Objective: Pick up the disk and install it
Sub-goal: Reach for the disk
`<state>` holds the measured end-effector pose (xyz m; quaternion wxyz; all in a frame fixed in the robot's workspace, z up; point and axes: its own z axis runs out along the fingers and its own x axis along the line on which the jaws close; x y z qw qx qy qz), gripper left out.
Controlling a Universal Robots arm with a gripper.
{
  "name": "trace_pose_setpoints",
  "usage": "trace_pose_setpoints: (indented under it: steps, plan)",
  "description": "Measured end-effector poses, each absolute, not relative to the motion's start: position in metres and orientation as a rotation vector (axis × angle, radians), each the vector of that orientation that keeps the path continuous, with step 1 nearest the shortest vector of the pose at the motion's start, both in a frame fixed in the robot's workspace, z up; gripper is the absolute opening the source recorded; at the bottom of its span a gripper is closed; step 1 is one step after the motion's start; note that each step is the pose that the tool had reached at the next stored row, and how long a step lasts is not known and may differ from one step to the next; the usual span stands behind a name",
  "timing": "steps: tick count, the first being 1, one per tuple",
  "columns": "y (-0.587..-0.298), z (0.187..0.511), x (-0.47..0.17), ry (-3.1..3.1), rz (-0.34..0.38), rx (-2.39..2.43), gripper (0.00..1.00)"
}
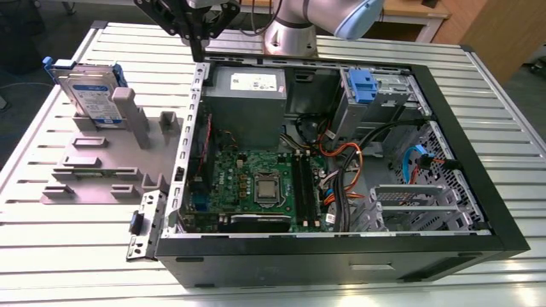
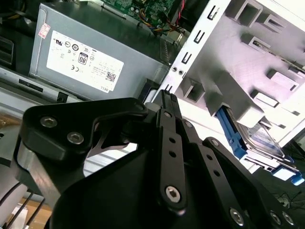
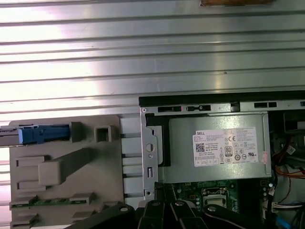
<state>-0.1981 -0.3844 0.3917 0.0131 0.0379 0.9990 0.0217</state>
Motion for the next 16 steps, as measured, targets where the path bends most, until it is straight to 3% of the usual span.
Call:
trace_pose_setpoints:
  steps: [16]
  plan:
    - [-0.379, 0.391, -0.227, 3.112, 0.068, 0.118, 0.11]
